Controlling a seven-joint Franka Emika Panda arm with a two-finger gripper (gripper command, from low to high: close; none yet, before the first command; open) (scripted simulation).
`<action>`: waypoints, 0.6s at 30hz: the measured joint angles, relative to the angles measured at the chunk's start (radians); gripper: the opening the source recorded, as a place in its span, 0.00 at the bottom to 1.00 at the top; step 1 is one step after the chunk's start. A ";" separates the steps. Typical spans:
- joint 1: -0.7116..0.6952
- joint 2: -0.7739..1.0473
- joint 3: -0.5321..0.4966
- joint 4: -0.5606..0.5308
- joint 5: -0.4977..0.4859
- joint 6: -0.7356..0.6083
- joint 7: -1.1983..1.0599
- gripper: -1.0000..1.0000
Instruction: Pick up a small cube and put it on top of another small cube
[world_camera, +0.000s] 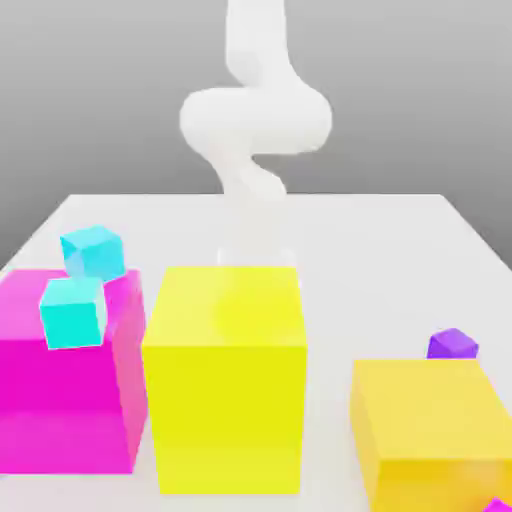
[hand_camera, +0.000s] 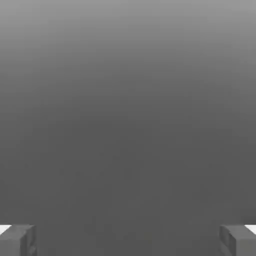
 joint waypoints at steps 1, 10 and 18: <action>0.034 0.033 0.001 -0.018 0.005 0.021 -0.046 0.50; 0.305 0.311 0.032 -0.166 0.048 0.189 -0.429 0.50; 0.500 0.554 0.111 -0.297 0.063 0.338 -0.750 0.50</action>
